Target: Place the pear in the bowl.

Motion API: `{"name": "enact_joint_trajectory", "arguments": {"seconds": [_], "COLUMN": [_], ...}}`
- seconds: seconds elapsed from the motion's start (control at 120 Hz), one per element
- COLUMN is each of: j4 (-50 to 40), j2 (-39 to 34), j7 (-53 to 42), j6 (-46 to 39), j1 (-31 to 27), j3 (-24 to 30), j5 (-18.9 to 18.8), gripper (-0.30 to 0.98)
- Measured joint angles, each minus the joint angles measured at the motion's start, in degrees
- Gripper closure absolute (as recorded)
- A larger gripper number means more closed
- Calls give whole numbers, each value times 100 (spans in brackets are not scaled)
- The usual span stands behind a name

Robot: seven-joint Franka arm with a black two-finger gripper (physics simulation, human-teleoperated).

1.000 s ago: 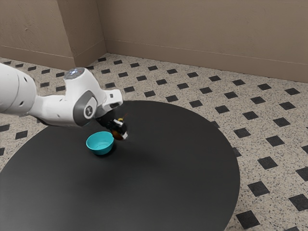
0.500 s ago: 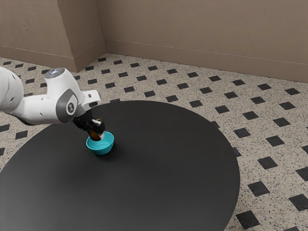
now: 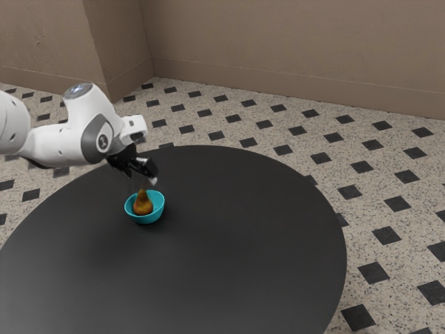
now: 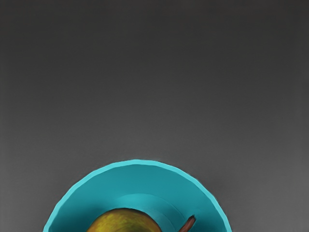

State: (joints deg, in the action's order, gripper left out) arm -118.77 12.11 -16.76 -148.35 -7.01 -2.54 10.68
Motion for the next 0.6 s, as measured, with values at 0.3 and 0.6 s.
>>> {"name": "enact_joint_trajectory", "arguments": {"seconds": [0.3,0.6], "j4": [1658,2767], "j2": [-501,-487], "j7": [327,640], "j6": [2246,4276], "j1": [69,146], "j3": [-11,17], "j5": [-441,-1094], "gripper": [1,0]}}
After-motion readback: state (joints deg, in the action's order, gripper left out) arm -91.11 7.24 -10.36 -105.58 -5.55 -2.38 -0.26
